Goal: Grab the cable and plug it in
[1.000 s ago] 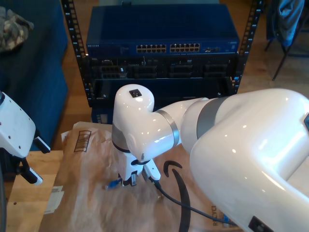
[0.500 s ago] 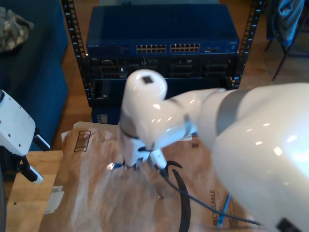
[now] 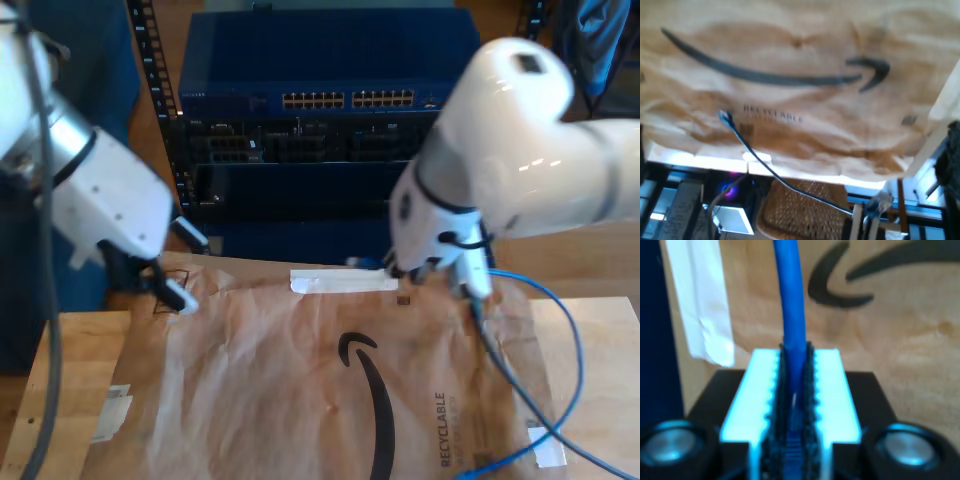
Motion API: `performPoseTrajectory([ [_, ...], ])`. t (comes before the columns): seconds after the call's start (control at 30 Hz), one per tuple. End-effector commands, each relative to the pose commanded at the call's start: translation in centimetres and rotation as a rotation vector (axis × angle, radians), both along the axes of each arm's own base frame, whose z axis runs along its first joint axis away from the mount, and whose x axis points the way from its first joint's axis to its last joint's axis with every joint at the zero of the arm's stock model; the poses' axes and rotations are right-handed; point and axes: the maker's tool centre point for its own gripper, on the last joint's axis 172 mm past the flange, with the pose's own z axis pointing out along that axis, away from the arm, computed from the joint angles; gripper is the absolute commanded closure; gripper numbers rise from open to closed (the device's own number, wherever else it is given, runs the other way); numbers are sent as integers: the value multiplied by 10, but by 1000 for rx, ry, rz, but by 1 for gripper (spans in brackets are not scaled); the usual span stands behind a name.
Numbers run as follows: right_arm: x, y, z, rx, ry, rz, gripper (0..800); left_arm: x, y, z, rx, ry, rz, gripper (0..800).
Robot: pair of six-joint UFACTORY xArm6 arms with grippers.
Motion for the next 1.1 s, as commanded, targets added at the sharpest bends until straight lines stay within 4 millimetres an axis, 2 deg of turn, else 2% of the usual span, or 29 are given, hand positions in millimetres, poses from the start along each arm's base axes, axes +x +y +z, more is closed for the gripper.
performPoseTrajectory([
  [0.07, -4, -19, 9, 5, -9, -37, 798, 0, -26, 12, 2, -13, -36, 0],
  [0.17, -14, -45, 20, 10, 14, -92, 799, 7, -40, 15, 1, -27, -63, 0],
  [0.33, -33, -54, 41, 149, 76, -153, 799, 17, -67, 43, -86, -61, -74, 0],
  [0.5, -42, -43, 66, 273, 127, -156, 799, 26, -80, 76, -152, -136, -107, 0],
  [0.57, -44, -32, 80, 317, 136, -148, 799, 28, -87, 92, -185, -155, -111, 0],
  [0.67, -49, -13, 103, 399, 145, -112, 799, 23, -96, 104, -233, -163, -139, 0],
  [0.7, -49, -9, 110, 422, 144, -103, 799, 22, -100, 114, -256, -174, -147, 0],
  [0.77, -49, -10, 120, 460, 148, -115, 799, 16, -109, 128, -308, -170, -163, 0],
  [0.83, -51, -6, 130, 499, 157, -115, 799, 11, -113, 136, -335, -165, -175, 0],
  [0.97, -53, 6, 150, 558, 151, -88, 799, 11, -112, 138, -340, -168, -173, 0],
  [1.1, -53, 16, 164, 611, 146, -74, 799, 8, -117, 161, -427, -160, -163, 0],
])
